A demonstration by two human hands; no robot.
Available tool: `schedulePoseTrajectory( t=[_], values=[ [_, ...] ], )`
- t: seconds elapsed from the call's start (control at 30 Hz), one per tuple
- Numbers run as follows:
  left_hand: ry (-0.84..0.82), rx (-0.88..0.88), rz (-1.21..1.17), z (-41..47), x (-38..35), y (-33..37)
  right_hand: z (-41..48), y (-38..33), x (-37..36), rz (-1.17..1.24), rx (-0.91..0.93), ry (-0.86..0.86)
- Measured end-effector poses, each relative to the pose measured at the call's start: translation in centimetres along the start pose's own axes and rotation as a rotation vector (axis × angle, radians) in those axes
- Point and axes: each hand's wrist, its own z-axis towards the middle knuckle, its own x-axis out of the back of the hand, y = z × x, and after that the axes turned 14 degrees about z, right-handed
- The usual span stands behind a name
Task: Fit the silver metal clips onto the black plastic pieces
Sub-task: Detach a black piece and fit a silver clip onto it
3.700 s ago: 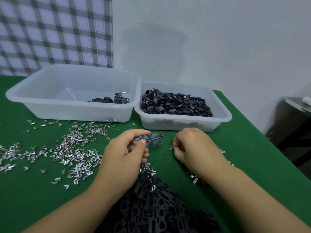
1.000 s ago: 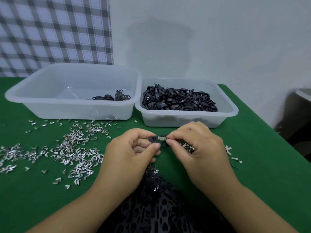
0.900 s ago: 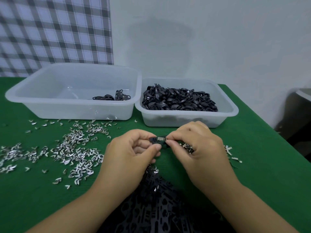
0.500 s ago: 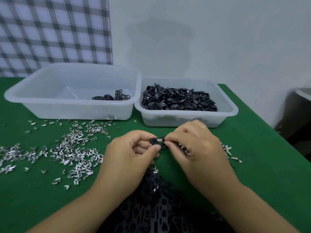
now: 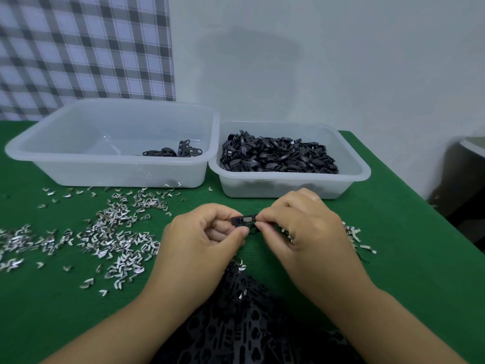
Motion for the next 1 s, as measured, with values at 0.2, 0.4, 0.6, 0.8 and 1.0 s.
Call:
schedulePoseTrajectory(
  t=[0.2, 0.4, 0.6, 0.8, 1.0],
  values=[
    [-0.008, 0.002, 0.017, 0.02, 0.04, -0.05, 0.05, -0.17, 0.07, -0.006, -0.005, -0.014],
    [0.002, 0.004, 0.019, 0.04, 0.02, -0.28, 0.03, -0.16, 0.19, -0.012, -0.017, -0.03],
    [0.021, -0.016, 0.041, 0.1, 0.08, -0.32, 0.02, -0.03, 0.21, -0.018, -0.02, -0.04],
    [0.005, -0.005, 0.003, 0.19, 0.11, -0.2, 0.06, 0.12, 0.34, 0.002, -0.023, -0.039],
    [-0.046, 0.005, -0.08, 0.15, 0.02, -0.03, 0.06, 0.02, 0.33, -0.026, -0.003, -0.002]
  ],
)
